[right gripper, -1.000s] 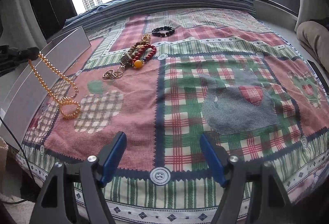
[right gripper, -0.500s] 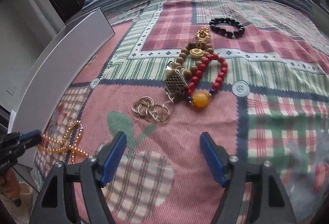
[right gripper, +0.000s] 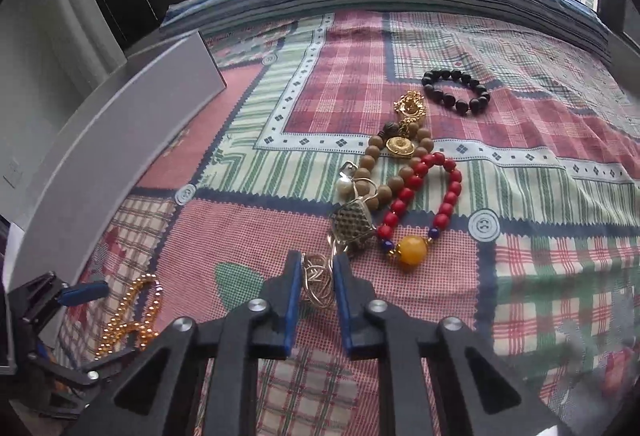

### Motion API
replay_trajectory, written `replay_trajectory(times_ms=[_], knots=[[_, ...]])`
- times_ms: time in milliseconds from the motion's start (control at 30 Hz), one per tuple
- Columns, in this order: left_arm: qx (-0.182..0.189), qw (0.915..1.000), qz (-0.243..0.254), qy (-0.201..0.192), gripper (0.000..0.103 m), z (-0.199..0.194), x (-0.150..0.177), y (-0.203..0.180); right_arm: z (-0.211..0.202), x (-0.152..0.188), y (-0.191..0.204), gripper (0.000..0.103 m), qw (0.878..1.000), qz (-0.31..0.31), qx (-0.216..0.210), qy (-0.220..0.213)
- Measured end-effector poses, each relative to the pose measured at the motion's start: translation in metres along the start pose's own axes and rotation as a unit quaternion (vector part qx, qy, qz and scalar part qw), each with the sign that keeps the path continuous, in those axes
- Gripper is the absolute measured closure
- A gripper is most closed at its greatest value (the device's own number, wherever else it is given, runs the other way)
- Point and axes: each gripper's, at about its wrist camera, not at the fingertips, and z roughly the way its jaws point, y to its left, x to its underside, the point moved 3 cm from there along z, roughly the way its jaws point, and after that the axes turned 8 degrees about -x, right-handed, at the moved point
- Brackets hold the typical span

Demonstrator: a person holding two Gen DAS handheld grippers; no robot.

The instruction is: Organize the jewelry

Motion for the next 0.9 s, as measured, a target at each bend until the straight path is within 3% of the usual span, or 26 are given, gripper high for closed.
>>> replay_trajectory(times_ms=[67, 100, 167, 233, 267, 367, 633, 900], knots=[[0.025, 0.9996, -0.012, 0.006, 0.086, -0.002, 0.000, 0.000, -0.019, 0.005, 0.001, 0.087, 1.000, 0.004, -0.010, -0.007], [0.033, 0.9993, -0.016, 0.008, 0.093, -0.002, -0.001, -0.001, -0.028, 0.007, 0.002, 0.087, 1.000, 0.006, -0.014, -0.010], [0.026, 0.9995, -0.018, 0.008, 0.097, -0.003, -0.003, -0.003, -0.043, 0.011, 0.005, 0.087, 1.000, 0.008, -0.024, -0.015], [0.031, 0.9989, -0.032, 0.010, 0.098, -0.005, -0.004, -0.002, -0.057, 0.015, 0.007, 0.087, 0.999, 0.012, -0.032, -0.023], [0.037, 0.9983, -0.044, 0.010, 0.098, -0.008, -0.005, -0.001, -0.065, 0.018, 0.007, 0.096, 0.999, 0.014, -0.036, -0.026], [0.053, 0.9959, -0.073, 0.000, 0.098, -0.022, -0.010, 0.005, -0.080, 0.024, 0.006, 0.101, 0.998, 0.021, -0.048, -0.032], [0.068, 0.9902, -0.115, -0.041, 0.098, -0.065, -0.023, 0.021, -0.103, 0.027, -0.005, 0.101, 0.998, 0.033, -0.046, -0.040], [0.076, 0.9848, -0.144, -0.060, 0.098, -0.096, -0.028, 0.037, -0.136, 0.013, -0.003, 0.101, 0.994, 0.040, -0.073, -0.064]])
